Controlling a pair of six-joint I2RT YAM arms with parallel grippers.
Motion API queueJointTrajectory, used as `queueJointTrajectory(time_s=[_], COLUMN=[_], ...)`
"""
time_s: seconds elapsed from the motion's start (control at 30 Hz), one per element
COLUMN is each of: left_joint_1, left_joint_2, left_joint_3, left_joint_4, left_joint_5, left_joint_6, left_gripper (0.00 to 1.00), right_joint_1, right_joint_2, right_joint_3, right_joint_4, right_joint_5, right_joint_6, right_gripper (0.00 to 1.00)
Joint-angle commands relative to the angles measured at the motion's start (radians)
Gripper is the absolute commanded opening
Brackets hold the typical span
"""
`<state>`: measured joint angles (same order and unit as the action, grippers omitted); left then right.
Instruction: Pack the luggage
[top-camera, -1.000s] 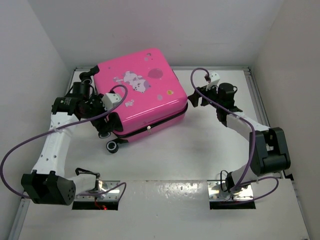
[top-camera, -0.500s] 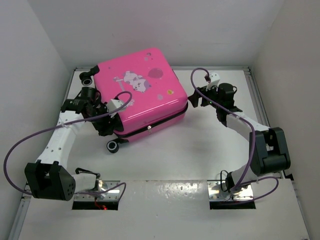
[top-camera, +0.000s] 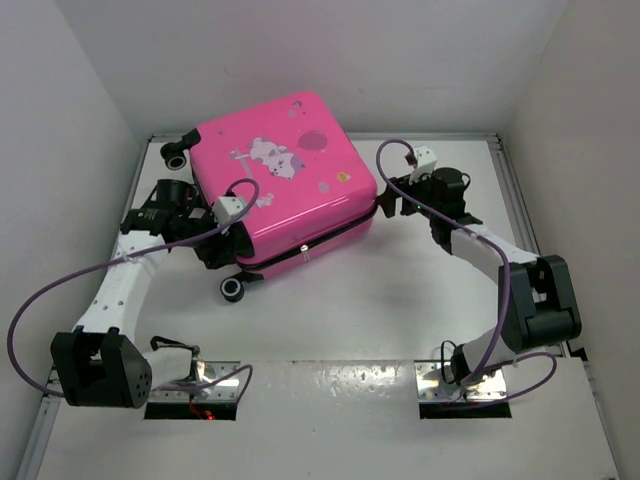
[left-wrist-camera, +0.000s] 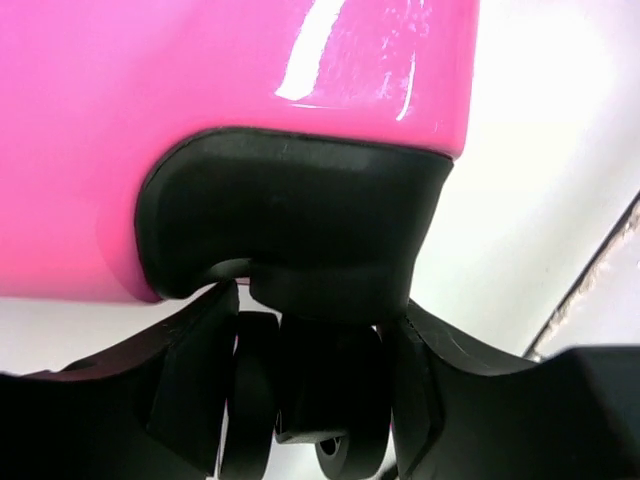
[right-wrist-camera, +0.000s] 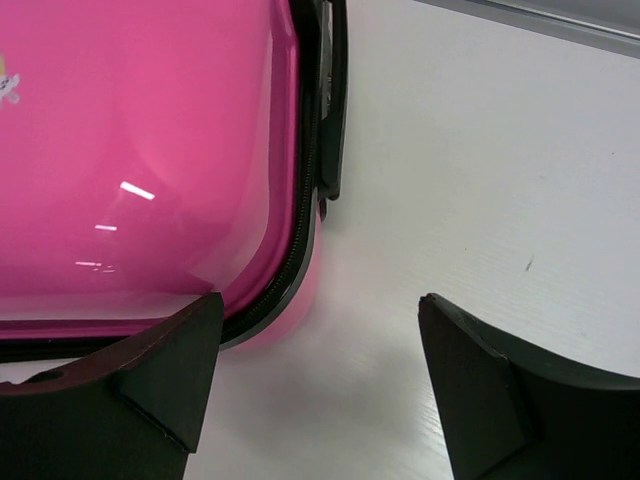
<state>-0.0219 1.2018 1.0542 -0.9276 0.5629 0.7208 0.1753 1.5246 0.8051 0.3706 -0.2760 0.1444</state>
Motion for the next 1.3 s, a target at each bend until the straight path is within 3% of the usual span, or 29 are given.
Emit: queueJointTrajectory(time_s=[0.0, 0.17, 0.4, 0.57, 0.8, 0.83, 0.87, 0.93, 1.07, 1.27], left_joint_1=[0.051, 0.169, 0.292, 0.326, 0.381, 0.352, 0.352, 0.352, 0.31, 0.278], left_joint_2=[0.003, -0.022, -0.021, -0.021, 0.027, 0.027, 0.041, 0.05, 0.074, 0.096], left_joint_3=[-0.043, -0.053, -0.025, -0.034, -0.005, -0.005, 0.004, 0.004, 0.004, -0.042], left_joint_4=[0.248, 0.291, 0.325, 0.325, 0.303, 0.303, 0.303, 0.294, 0.303, 0.397], left_joint_5=[0.113, 0.343, 0.529, 0.542, 0.53, 0.496, 0.452, 0.425, 0.335, 0.259], left_joint_6=[0.026, 0.026, -0.029, 0.025, 0.057, 0.057, 0.066, 0.066, 0.045, -0.037], left_gripper=[0.0, 0.0, 0.0, 0.0, 0.0, 0.02, 0.2, 0.3, 0.3, 0.22], right_joint_1=[0.023, 0.024, 0.027, 0.02, -0.014, -0.032, -0.039, -0.049, -0.051, -0.045], right_joint_2=[-0.049, -0.063, -0.087, -0.089, 0.018, 0.035, 0.049, 0.118, 0.238, 0.304], right_joint_3=[0.043, 0.06, 0.088, 0.103, 0.181, 0.196, 0.209, 0.258, 0.345, 0.355], right_joint_4=[0.014, -0.01, -0.061, -0.084, -0.098, -0.111, -0.111, -0.104, -0.131, -0.09], right_joint_5=[0.014, 0.064, 0.136, 0.15, 0.193, 0.192, 0.17, 0.147, 0.075, -0.067], right_joint_6=[-0.016, -0.029, -0.049, -0.054, 0.13, 0.212, 0.233, 0.267, 0.308, 0.339], right_gripper=[0.79, 0.79, 0.79, 0.8, 0.8, 0.8, 0.8, 0.75, 0.55, 0.4])
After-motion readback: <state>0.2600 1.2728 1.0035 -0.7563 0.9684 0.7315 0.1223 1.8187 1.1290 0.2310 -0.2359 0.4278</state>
